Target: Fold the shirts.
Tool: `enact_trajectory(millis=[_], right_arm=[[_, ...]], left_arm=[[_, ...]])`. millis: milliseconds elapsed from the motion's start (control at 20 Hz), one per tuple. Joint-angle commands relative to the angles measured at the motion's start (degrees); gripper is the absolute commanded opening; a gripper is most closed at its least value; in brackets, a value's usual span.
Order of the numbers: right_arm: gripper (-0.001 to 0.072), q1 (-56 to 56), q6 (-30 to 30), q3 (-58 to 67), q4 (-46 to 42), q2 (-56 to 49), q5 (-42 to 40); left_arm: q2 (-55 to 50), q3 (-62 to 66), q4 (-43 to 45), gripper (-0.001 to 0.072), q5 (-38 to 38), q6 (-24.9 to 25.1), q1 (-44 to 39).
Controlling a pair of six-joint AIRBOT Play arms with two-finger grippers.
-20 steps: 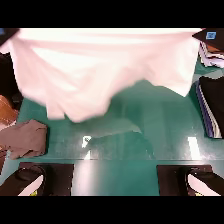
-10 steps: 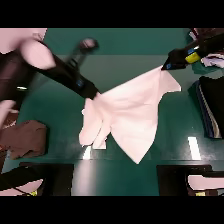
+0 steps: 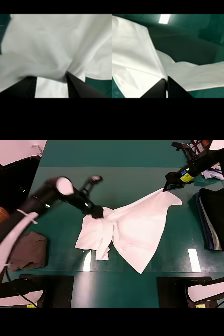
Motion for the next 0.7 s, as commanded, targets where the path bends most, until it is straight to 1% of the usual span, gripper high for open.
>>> enact_trajectory(millis=[0,150,250,350,400,500,550,650], right_arm=[[0.0012,-0.2,-0.1,0.0,-0.2,0.5,0.3],[0.0012,-0.2,-0.1,0.0,-0.1,0.6,0.2],[0.0012,-0.2,-0.1,0.0,-0.2,0.6,0.2],[0.0012,-0.2,-0.1,0.0,-0.1,0.6,0.3],[0.0011,-0.2,-0.1,0.0,-0.1,0.6,0.4],[0.0012,-0.2,-0.1,0.0,-0.1,0.6,0.4],[0.0012,-0.2,-0.1,0.0,-0.1,0.6,0.4],[0.0012,-0.2,-0.1,0.0,-0.1,0.6,0.4]], left_arm=[[4.7,3.8,-0.3,0.0428,-0.2,0.5,9.0],[4.4,2.1,0.0,0.0427,-2.9,0.5,16.3],[3.1,-2.5,-0.2,0.0428,-1.7,0.6,17.6],[1.3,-7.3,-2.5,0.0428,-0.6,2.6,17.6],[0.0,-9.6,-5.8,0.0428,-0.5,4.3,17.6],[-2.0,-13.0,-13.4,0.0429,-0.5,9.6,17.6],[-2.8,-14.3,-15.3,0.0429,0.2,10.9,17.6],[-3.8,-16.1,-16.2,0.0428,2.0,10.9,17.4]])
